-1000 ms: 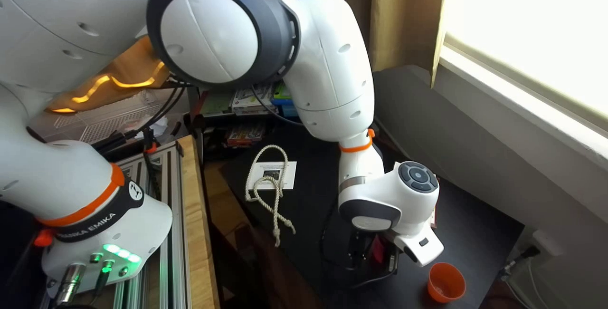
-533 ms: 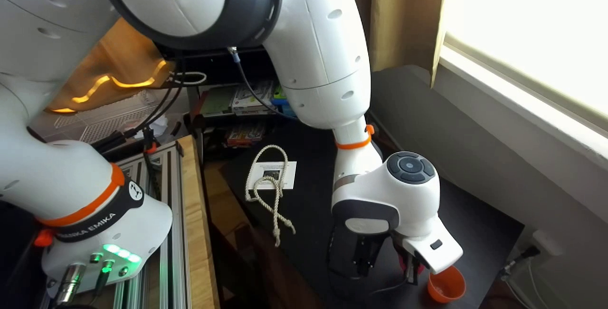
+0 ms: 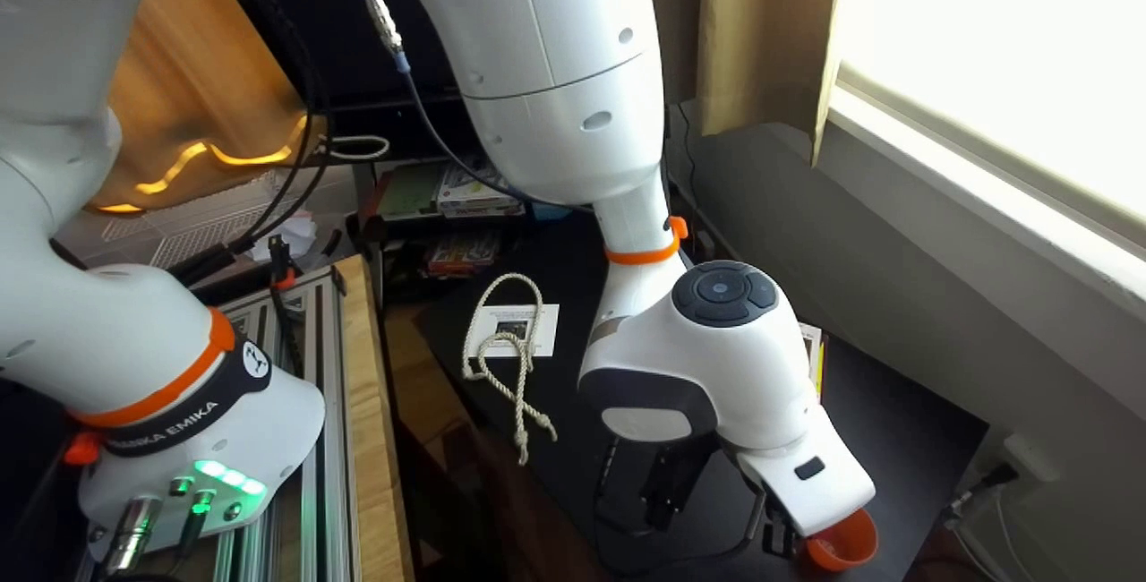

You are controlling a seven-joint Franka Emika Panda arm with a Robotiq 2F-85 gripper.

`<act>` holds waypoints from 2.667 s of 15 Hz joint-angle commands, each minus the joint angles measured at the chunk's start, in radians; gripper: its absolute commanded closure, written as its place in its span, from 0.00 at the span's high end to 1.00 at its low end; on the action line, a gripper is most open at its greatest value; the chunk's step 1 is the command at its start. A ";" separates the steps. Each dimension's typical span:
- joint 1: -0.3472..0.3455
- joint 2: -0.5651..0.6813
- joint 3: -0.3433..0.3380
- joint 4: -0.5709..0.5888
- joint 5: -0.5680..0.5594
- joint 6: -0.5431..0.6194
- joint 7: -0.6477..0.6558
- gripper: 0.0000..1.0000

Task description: Stack up the cups on the table

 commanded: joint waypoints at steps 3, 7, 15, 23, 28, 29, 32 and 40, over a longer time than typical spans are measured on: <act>-0.170 -0.020 0.123 0.030 -0.005 -0.023 0.012 0.01; -0.225 0.009 0.159 0.094 0.002 -0.085 0.012 0.01; -0.274 0.098 0.186 0.251 0.025 -0.228 -0.004 0.01; -0.264 0.204 0.176 0.398 0.040 -0.310 -0.006 0.01; -0.262 0.251 0.173 0.468 0.046 -0.363 -0.009 0.01; -0.258 0.257 0.169 0.478 0.048 -0.372 -0.007 0.01; -0.253 0.275 0.164 0.506 0.054 -0.396 -0.003 0.37; -0.215 0.241 0.137 0.466 0.061 -0.389 0.012 0.97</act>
